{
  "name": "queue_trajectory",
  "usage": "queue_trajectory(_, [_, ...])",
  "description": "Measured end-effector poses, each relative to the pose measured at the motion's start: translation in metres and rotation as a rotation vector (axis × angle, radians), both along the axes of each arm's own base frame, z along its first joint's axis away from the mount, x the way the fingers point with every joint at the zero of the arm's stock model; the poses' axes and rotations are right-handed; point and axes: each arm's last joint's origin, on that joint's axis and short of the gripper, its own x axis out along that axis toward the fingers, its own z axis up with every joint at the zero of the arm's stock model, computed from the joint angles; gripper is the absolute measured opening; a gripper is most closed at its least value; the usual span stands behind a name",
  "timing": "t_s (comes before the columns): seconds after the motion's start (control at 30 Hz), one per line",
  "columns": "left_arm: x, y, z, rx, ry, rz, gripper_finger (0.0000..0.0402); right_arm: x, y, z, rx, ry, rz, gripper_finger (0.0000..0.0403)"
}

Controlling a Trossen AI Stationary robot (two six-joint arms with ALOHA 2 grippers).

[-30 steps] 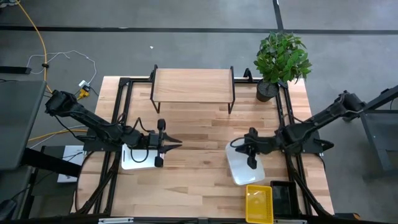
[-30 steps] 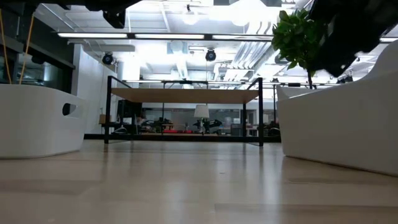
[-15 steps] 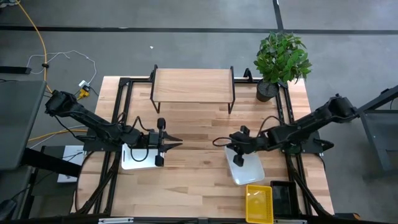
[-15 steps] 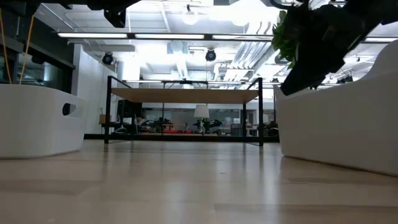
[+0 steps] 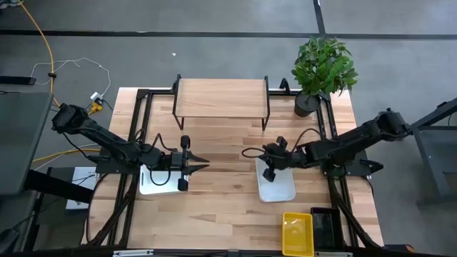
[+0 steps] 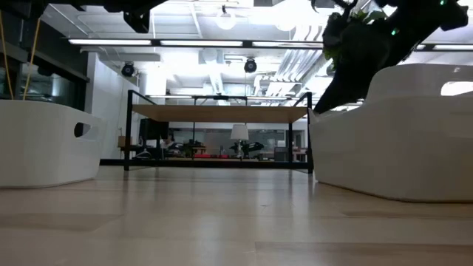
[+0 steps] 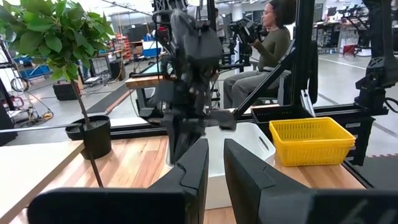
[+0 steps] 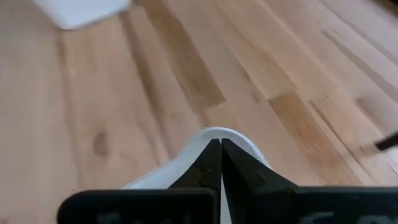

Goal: Stack baskets on shelf by color
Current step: Stack the top right white bin on the bottom white bin, then stack the left white bin on the stacked white bins

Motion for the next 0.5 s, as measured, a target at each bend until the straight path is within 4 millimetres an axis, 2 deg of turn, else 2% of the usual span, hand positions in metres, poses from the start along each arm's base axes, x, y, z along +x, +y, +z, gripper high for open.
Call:
queue_trajectory(0.23, [-0.002,0.000,-0.001,-0.011,0.028,0.003,0.0042,-0.021,0.003,0.032,-0.026,-0.127,0.083,0.0000])
queue_trajectory(0.37, [-0.007,0.001,0.001,-0.036,0.041,0.007,0.0042,-0.033,0.002,0.029,-0.054,-0.250,0.108,0.0000])
queue_trajectory(0.5, [-0.014,0.000,0.004,-0.051,0.056,-0.007,0.0042,-0.038,-0.003,0.020,-0.087,-0.465,0.176,0.0000])
